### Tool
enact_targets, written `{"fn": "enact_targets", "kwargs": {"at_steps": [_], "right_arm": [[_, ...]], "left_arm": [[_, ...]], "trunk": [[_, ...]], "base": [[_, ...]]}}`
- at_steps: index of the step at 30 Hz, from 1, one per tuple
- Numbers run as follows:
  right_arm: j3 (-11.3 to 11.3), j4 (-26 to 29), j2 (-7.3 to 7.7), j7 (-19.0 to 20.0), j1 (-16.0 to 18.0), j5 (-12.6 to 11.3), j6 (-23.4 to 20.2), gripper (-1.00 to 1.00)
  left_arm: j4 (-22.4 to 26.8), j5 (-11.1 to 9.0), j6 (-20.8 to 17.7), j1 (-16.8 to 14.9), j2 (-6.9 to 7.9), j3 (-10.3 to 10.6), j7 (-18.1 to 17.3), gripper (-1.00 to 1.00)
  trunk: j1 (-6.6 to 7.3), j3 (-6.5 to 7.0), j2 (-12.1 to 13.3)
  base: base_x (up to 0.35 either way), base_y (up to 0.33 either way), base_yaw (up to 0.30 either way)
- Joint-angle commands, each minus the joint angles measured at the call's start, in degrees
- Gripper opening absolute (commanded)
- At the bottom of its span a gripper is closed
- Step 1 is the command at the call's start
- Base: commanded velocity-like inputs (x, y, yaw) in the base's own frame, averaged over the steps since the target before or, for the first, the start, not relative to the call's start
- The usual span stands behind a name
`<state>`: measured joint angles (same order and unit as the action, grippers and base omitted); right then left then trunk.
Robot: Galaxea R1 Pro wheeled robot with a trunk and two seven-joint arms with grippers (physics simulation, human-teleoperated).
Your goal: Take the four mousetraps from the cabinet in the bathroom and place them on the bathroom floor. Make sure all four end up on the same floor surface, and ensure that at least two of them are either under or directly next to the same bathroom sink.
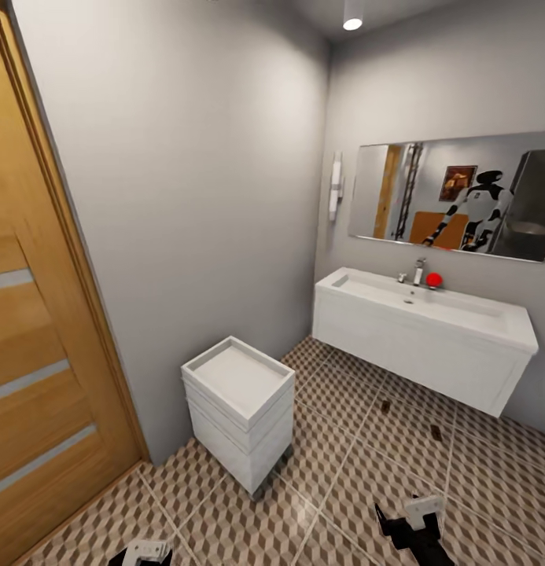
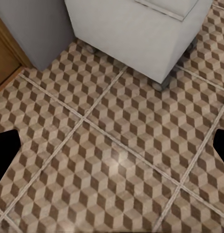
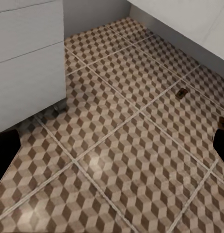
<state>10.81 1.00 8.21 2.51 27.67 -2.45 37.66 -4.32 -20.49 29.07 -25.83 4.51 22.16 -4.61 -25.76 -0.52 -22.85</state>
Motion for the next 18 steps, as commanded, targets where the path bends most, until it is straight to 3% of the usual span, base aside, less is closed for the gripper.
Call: {"fn": "enact_targets", "kwargs": {"at_steps": [1, 10, 18], "right_arm": [[0.1, 0.0, 0.01, 0.3, 0.0, -0.3, 0.1, 1.0], [0.1, 0.0, -0.1, 0.2, 0.0, -0.3, 0.0, 1.0], [0.1, 0.0, -0.19, 0.2, 0.0, -0.3, 0.0, 1.0]], "left_arm": [[-0.2, -0.6, 0.3, -0.1, -0.03, 0.3, -0.5, 1.0], [-0.2, -0.6, 0.2, -0.1, -0.23, 0.3, -0.5, 1.0], [-0.2, -0.6, 0.0, -0.1, -0.28, 0.3, -0.5, 1.0]], "trunk": [[-0.03, -0.06, -0.1], [-0.03, -0.06, -0.1], [-0.03, -0.06, -0.1]], "base": [[-0.017, 0.0, 0.287], [-0.03, 0.0, 0.288], [-0.227, 0.025, 0.288]]}}
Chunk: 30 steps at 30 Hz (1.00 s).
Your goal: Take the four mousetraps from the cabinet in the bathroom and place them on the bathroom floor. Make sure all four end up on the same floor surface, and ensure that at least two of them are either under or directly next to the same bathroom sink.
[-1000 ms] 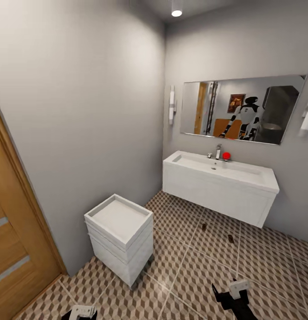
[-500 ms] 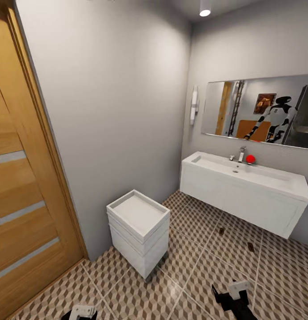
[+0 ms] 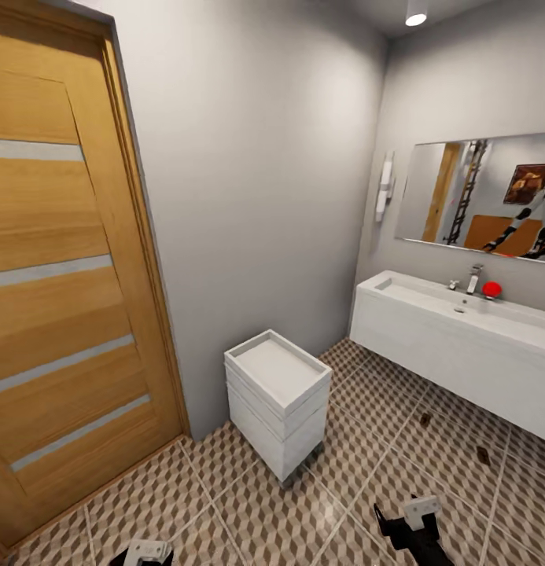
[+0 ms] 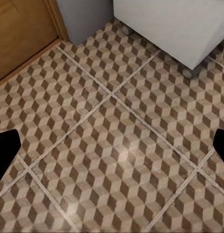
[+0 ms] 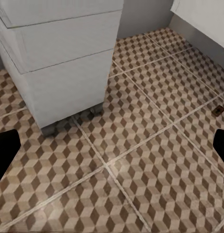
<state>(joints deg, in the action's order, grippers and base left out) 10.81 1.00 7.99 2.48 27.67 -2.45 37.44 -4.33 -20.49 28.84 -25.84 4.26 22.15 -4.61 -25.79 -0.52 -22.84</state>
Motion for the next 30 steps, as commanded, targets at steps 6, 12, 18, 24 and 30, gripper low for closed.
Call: {"fn": "enact_targets", "kwargs": {"at_steps": [6, 12, 18, 24, 30], "right_arm": [[0.1, 0.0, 0.01, 0.3, 0.0, -0.3, 0.2, 1.0], [0.1, 0.0, 0.01, 0.3, 0.0, -0.3, 0.2, 1.0], [0.1, 0.0, 0.01, 0.3, 0.0, -0.3, 0.2, 1.0], [0.1, 0.0, 0.01, 0.2, 0.0, -0.3, 0.2, 1.0], [0.2, 0.0, 0.01, 0.2, 0.0, -0.3, 0.2, 1.0]], "left_arm": [[-0.2, -0.6, 0.3, -0.1, -0.04, 0.3, -0.5, 1.0], [-0.2, -0.6, 0.2, -0.1, -0.04, 0.3, -0.5, 1.0], [-0.2, -0.6, 0.2, -0.1, -0.05, 0.3, -0.5, 1.0], [-0.2, -0.6, 0.2, -0.1, -0.05, 0.3, -0.5, 1.0], [-0.2, -0.6, 0.2, -0.1, -0.05, 0.3, -0.5, 1.0]], "trunk": [[0.0, -0.06, -0.1], [0.0, -0.06, -0.1], [0.0, -0.06, -0.1], [0.0, -0.06, -0.1], [0.0, -0.06, -0.1]], "base": [[-0.301, 0.116, 0.288], [-0.286, 0.116, 0.288], [-0.074, 0.024, 0.287], [-0.014, 0.056, 0.288], [-0.081, 0.233, 0.288]]}}
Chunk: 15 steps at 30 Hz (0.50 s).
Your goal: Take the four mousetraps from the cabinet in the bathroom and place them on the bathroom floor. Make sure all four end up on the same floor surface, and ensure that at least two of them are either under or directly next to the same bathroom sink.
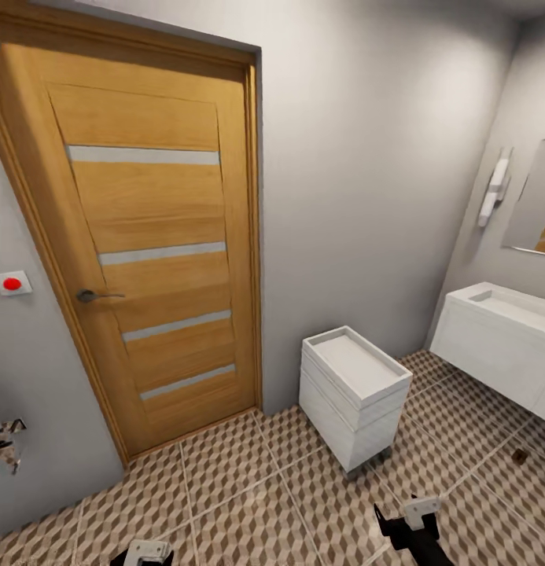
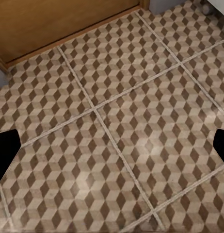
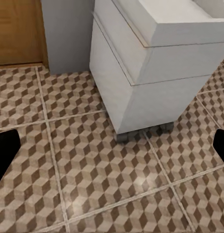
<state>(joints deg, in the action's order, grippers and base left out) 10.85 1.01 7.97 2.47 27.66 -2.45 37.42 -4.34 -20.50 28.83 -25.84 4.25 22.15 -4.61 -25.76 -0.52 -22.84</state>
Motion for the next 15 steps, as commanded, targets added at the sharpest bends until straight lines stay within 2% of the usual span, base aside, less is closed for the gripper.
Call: {"fn": "enact_targets", "kwargs": {"at_steps": [1, 15], "right_arm": [[0.1, 0.0, 0.02, 0.3, 0.0, -0.3, 0.2, 1.0], [0.1, 0.0, 0.02, 0.3, 0.0, -0.3, 0.2, 1.0]], "left_arm": [[-0.2, -0.6, 0.3, -0.1, -0.03, 0.3, -0.5, 1.0], [-0.2, -0.6, 0.3, -0.1, -0.03, 0.3, -0.5, 1.0]], "trunk": [[-0.02, -0.06, -0.1], [-0.02, -0.06, -0.1]], "base": [[-0.094, 0.258, 0.288], [-0.097, 0.265, 0.288]]}}
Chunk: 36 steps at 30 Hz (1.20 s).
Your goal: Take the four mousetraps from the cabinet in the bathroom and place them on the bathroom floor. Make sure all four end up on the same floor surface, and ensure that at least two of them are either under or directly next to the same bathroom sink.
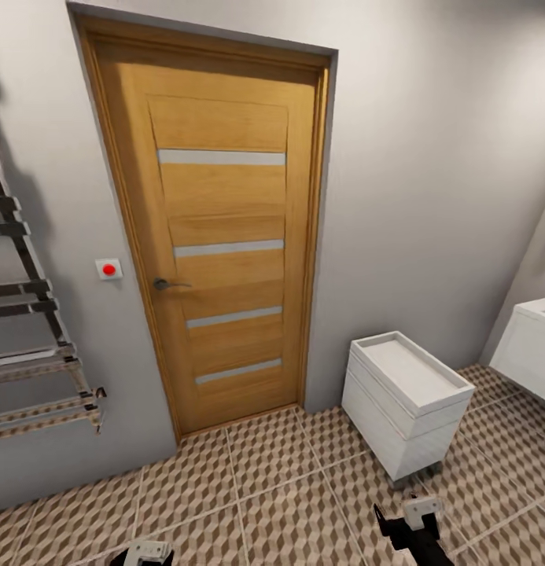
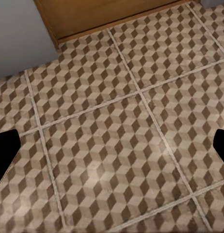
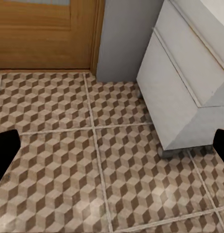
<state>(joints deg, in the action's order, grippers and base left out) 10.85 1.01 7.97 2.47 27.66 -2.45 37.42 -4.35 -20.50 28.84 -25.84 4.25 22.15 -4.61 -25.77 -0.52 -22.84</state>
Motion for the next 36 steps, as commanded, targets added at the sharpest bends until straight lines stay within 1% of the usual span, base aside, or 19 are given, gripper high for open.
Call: {"fn": "enact_targets", "kwargs": {"at_steps": [1, 16, 36], "right_arm": [[0.1, 0.0, -0.03, 0.3, 0.0, -0.3, 0.2, 1.0], [0.1, 0.0, -0.63, 0.3, 0.0, -0.3, 0.2, 1.0], [0.1, 0.0, -0.68, 0.3, 0.0, -0.3, 0.2, 1.0]], "left_arm": [[-0.2, -0.6, 0.3, -0.1, -0.03, 0.3, -0.5, 1.0], [-0.2, -0.6, 0.3, -0.1, -0.03, 0.3, -0.5, 1.0], [-0.2, -0.6, 0.3, -0.1, -0.03, 0.3, -0.5, 1.0]], "trunk": [[-0.02, -0.06, -0.1], [-0.02, -0.06, -0.1], [-0.02, -0.06, -0.1]], "base": [[-0.098, 0.235, 0.288], [-0.087, 0.22, 0.288], [-0.002, 0.008, 0.288]]}}
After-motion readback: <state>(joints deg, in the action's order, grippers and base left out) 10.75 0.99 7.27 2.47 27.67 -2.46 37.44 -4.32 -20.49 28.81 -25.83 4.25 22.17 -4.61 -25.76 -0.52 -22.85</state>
